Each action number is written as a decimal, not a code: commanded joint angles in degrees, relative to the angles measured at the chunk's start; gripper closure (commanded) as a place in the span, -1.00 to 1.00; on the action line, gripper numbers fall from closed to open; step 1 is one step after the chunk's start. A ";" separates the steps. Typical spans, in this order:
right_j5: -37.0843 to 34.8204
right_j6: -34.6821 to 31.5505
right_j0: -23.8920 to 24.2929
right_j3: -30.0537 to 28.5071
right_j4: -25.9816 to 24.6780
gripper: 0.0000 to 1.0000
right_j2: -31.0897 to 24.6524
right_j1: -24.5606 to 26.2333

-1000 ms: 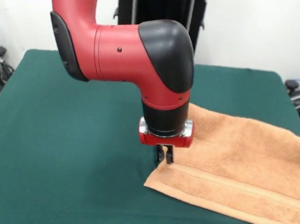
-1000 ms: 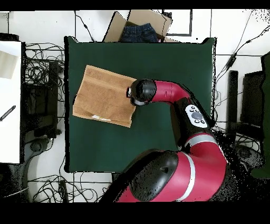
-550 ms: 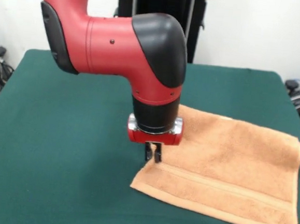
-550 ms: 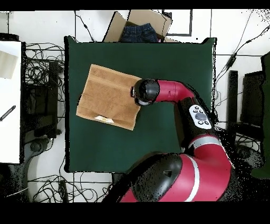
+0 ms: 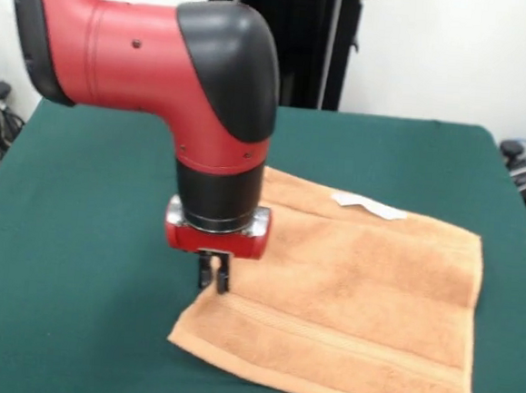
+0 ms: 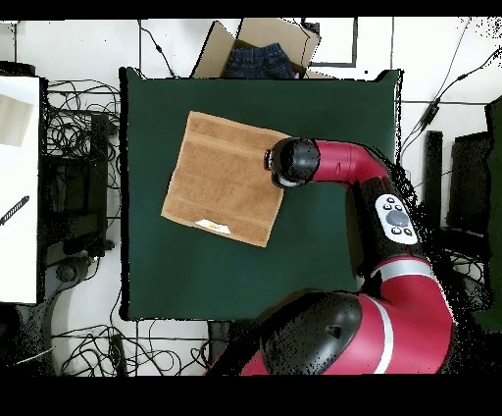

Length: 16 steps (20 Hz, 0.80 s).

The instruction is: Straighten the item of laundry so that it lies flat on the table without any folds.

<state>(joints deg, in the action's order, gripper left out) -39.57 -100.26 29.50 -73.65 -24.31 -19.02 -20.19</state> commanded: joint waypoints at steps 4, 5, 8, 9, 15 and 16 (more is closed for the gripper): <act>-4.71 12.15 2.51 3.31 -5.19 1.00 -1.39 0.64; -4.91 12.42 2.73 3.89 -5.30 1.00 -1.65 1.08; -4.88 12.67 3.04 4.45 -5.57 1.00 -2.06 1.57; -4.72 12.79 3.13 4.63 -5.64 1.00 -2.17 1.79; -3.93 12.97 3.62 4.61 -5.62 1.00 -2.80 2.04; -3.94 13.00 3.57 4.81 -5.64 1.00 -2.83 2.17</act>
<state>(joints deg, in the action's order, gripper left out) -39.96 -100.16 32.58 -70.47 -25.93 -19.02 -19.75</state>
